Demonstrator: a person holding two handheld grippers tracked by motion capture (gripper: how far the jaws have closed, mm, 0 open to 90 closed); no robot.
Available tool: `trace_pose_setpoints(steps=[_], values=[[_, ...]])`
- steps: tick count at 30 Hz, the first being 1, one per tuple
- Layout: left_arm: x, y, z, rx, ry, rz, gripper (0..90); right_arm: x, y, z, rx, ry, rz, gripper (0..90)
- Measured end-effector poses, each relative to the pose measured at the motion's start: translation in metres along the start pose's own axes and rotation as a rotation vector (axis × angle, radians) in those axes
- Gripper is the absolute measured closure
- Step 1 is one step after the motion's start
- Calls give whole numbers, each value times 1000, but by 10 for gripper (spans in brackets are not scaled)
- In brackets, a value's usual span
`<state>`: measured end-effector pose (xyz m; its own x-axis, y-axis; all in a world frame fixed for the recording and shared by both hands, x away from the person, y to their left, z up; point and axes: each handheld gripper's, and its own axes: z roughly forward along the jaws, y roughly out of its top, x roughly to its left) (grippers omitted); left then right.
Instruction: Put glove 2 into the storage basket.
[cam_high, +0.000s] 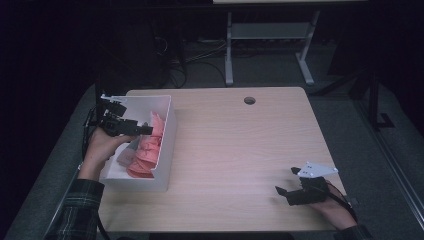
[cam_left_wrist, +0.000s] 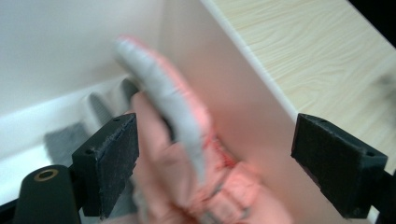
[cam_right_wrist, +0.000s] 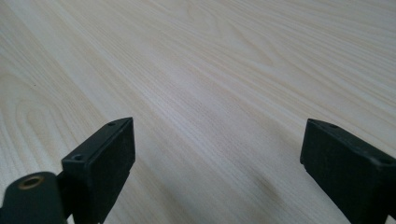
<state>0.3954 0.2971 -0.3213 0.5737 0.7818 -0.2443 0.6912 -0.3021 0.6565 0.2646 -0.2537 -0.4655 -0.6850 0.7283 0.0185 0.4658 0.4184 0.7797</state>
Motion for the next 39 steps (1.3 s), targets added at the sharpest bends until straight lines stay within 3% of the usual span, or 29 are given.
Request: trace_pose_setpoints(steps=[1, 2, 11, 20, 25, 31, 39], values=[[0, 0, 0, 0, 0, 0, 147, 0, 0, 0, 0, -2, 0, 100], [-9, 4, -1, -9, -9, 28, 147, 0, 0, 0, 0, -3, -1, 100], [-62, 21, 4, -48, -61, 151, 148, 1, 0, 0, 6, -4, -3, 100], [-106, 25, 18, -65, -97, 225, 151, 1, 0, 1, 8, -2, 1, 100], [-129, 21, 30, -73, -128, 261, 151, 1, -1, 1, 9, -3, 0, 100], [-155, 10, 48, -73, -129, 305, 151, 2, -1, 1, 10, -5, -4, 100], [-171, -9, 72, -65, -126, 346, 151, 2, -1, 2, 11, -6, -6, 99]])
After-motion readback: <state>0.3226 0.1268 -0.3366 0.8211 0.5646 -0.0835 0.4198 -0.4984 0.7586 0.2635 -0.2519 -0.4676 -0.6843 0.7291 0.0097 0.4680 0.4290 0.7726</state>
